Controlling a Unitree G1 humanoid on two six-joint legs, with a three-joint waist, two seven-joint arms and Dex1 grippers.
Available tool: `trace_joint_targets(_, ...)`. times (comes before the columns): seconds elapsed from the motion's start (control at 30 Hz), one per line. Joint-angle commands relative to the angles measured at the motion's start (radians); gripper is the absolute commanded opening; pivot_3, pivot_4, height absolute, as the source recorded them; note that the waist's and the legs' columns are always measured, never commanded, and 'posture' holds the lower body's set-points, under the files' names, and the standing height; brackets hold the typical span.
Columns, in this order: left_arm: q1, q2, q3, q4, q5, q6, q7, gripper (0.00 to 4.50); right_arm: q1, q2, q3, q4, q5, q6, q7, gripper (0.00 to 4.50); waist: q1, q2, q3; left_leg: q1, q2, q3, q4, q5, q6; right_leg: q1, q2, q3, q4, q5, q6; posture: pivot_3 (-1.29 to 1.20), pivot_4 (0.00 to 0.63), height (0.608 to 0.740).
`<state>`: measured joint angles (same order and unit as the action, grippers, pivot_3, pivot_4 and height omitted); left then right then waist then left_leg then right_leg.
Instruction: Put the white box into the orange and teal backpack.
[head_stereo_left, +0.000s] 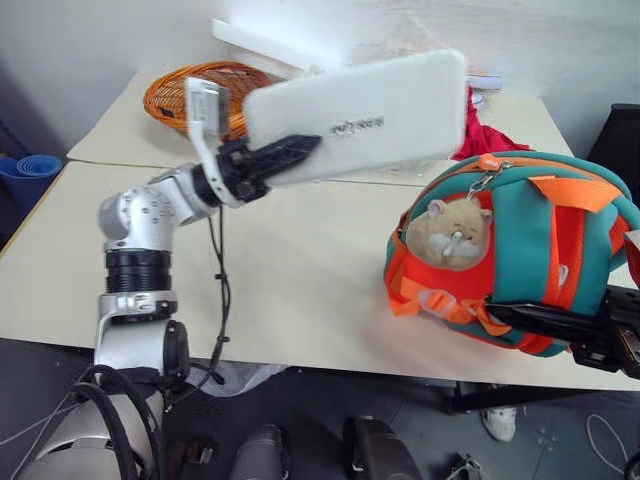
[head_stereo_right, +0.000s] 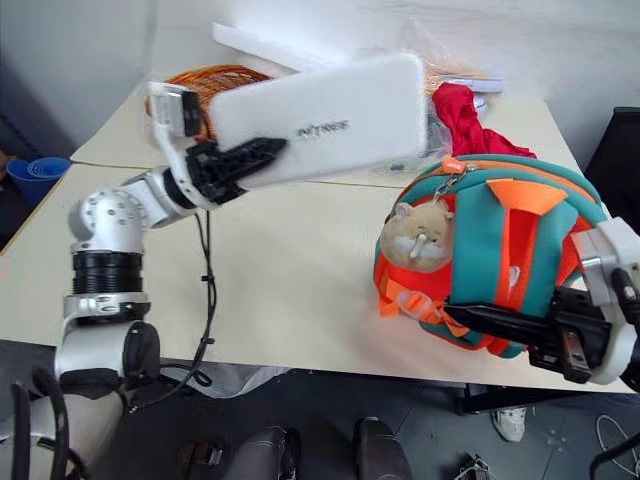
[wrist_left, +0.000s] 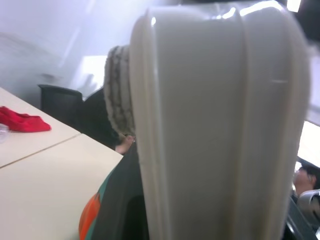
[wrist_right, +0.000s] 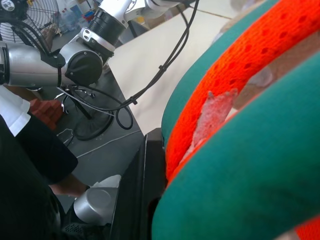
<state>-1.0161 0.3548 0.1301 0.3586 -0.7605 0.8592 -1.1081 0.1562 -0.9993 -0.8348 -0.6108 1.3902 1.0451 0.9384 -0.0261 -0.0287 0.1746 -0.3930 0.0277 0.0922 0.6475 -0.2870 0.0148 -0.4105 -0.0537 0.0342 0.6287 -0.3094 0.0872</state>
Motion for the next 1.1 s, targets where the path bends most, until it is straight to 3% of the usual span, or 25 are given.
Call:
trace_joint_targets(0.03, -0.001, -0.003, -0.102, -0.032, 0.121, -0.174, -0.058, 1.25, 0.019, -0.007, -0.043, -0.031, 0.023, -0.028, 0.002, 0.01, -0.001, 0.000, 0.000, 0.000, 0.000, 0.000, 0.000, 0.000, 0.000, 0.000, 0.000, 0.000, 0.000, 0.000, 0.000, 0.00, 0.150, 0.740)
trace_joint_targets(0.37, -0.040, 0.056, -0.213, 0.088, 0.315, -0.498, -0.210, 1.25, 0.095, -0.005, -0.089, -0.036, 0.031, -0.046, 0.024, 0.01, 0.007, -0.001, 0.000, 0.000, 0.001, 0.000, 0.001, -0.001, 0.002, 0.001, 0.002, 0.001, -0.002, 0.000, 0.001, 0.00, 0.150, 0.740)
trace_joint_targets(0.7, -0.240, 0.030, -0.045, 0.318, 0.231, -0.386, -0.200, 1.25, 0.129, -0.040, -0.186, -0.044, 0.138, -0.027, 0.031, 0.01, 0.027, -0.001, 0.001, -0.011, 0.000, -0.001, 0.005, -0.002, 0.006, -0.005, 0.001, -0.001, -0.001, 0.002, 0.004, 0.00, 0.150, 0.740)
trace_joint_targets(0.9, -0.196, -0.024, -0.085, 0.263, 0.255, -0.393, -0.238, 1.25, 0.105, -0.086, -0.193, -0.024, 0.216, -0.034, -0.042, 0.01, 0.027, -0.001, 0.002, -0.011, 0.000, -0.001, 0.006, -0.002, 0.006, -0.005, 0.001, -0.001, -0.002, 0.002, 0.004, 0.00, 0.150, 0.740)
trace_joint_targets(1.1, -0.110, -0.070, -0.190, 0.185, 0.348, -0.533, -0.268, 1.25, 0.083, -0.095, -0.172, -0.012, 0.230, -0.036, -0.079, 0.01, 0.029, -0.001, 0.002, -0.011, 0.000, -0.001, 0.008, -0.002, 0.006, -0.005, 0.001, 0.000, -0.001, 0.002, 0.004, 0.00, 0.150, 0.740)
